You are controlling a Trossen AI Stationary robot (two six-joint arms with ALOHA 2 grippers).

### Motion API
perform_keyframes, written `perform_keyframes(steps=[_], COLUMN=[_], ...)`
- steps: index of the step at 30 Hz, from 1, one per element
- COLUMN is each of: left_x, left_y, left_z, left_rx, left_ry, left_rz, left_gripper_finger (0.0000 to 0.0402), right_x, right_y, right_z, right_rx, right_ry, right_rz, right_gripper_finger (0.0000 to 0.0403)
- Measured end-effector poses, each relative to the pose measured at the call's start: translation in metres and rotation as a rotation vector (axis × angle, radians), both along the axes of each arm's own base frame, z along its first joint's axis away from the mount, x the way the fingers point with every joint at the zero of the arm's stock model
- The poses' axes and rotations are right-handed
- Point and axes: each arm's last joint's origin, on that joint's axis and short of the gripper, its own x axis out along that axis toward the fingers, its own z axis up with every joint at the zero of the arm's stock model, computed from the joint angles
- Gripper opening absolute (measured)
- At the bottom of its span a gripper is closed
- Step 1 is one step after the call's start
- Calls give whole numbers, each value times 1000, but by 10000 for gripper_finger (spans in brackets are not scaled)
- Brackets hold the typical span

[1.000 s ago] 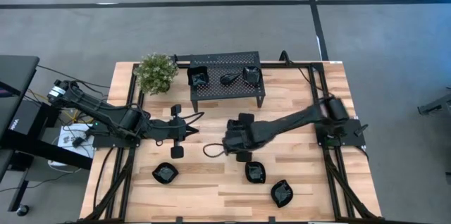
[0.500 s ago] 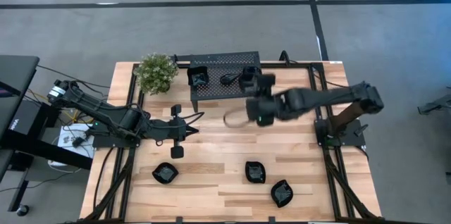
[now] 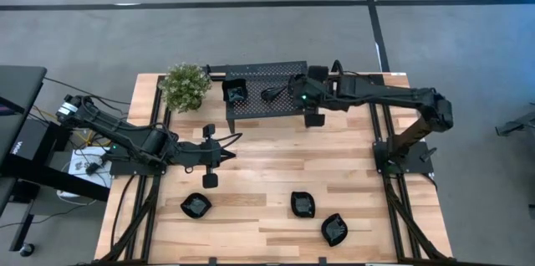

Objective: Pick & Place Mini shaped plates
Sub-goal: Stack the leaf shaped plate on top of the leaf shaped plate on the shelf

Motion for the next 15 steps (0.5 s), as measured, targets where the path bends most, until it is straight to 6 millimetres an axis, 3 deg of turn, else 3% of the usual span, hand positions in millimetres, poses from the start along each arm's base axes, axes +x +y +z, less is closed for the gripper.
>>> perform_keyframes(steps=[7, 15], left_x=[0, 0], left_y=[0, 0], left_z=[0, 0], left_rx=[-1, -3], left_ry=[-2, -4], left_rz=[1, 1], left_gripper_finger=[12, 12], right_x=[7, 17], right_y=[-13, -6], right_z=[-13, -26], right_rx=[46, 66], right_ry=[34, 89], right_rz=[-29, 5], right_gripper_finger=[14, 62])
